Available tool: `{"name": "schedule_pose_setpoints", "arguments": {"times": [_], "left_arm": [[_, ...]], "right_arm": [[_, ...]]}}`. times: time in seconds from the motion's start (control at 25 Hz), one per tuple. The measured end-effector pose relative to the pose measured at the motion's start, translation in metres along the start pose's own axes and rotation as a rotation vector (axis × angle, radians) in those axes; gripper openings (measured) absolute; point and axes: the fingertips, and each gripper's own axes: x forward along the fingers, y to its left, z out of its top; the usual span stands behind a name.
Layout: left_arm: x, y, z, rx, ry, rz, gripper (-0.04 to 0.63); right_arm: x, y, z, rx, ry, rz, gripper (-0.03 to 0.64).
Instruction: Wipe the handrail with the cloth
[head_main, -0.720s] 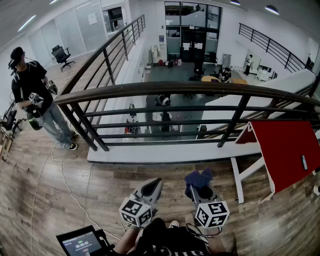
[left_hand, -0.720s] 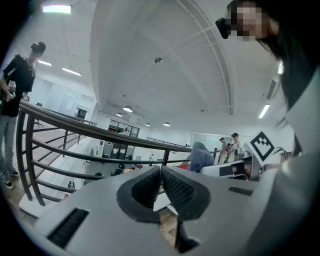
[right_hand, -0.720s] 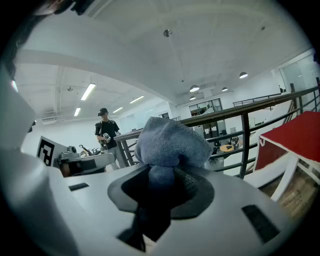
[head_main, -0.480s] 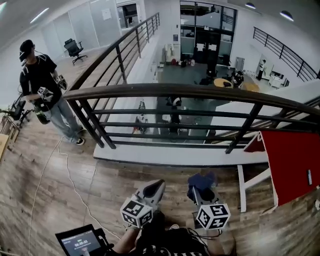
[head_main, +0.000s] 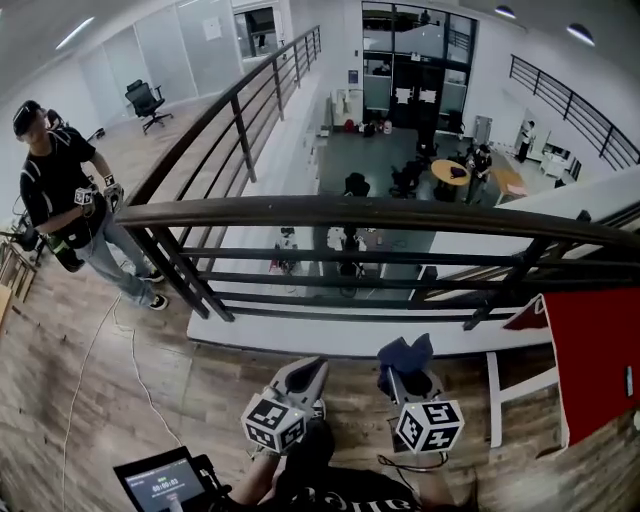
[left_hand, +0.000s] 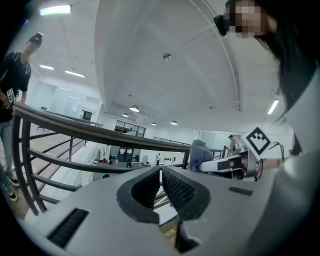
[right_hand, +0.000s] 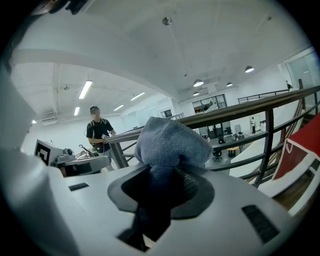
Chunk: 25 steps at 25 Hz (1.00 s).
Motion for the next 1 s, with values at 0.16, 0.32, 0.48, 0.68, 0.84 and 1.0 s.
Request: {"name": "schedule_pose_setpoints", "arguments": {"times": [0.16, 0.32, 0.48, 0.68, 0.84, 1.0], "left_arm": [[0.027, 0.063, 0.011, 0.043, -0.008, -0.025, 0.0], [0.068, 0.147, 0.027, 0.048, -0.017, -0.04, 0.0], [0.091, 0.195, 0.035, 0.029, -0.028, -0.022, 0.0], [0.083, 0.225, 0.048, -0.029, -0.039, 0.009, 0.0], [0.108, 0.226, 0.045, -0.035, -0.034, 0.031, 0.0], [0.122, 0.238, 0.054, -0.053, -0.012, 0.064, 0.0]], "right_arm": [[0.078, 0.008, 0.026, -0.029, -0.012, -0.005, 0.108], [0.184, 0.018, 0.071, -0.07, -0.048, -0.01, 0.107], [0.252, 0.029, 0.119, -0.123, -0.07, 0.003, 0.108], [0.302, 0.07, 0.174, -0.212, -0.063, 0.019, 0.109], [0.348, 0.079, 0.191, -0.25, -0.029, 0.075, 0.109], [0.395, 0.106, 0.204, -0.324, 0.018, 0.139, 0.109]]}}
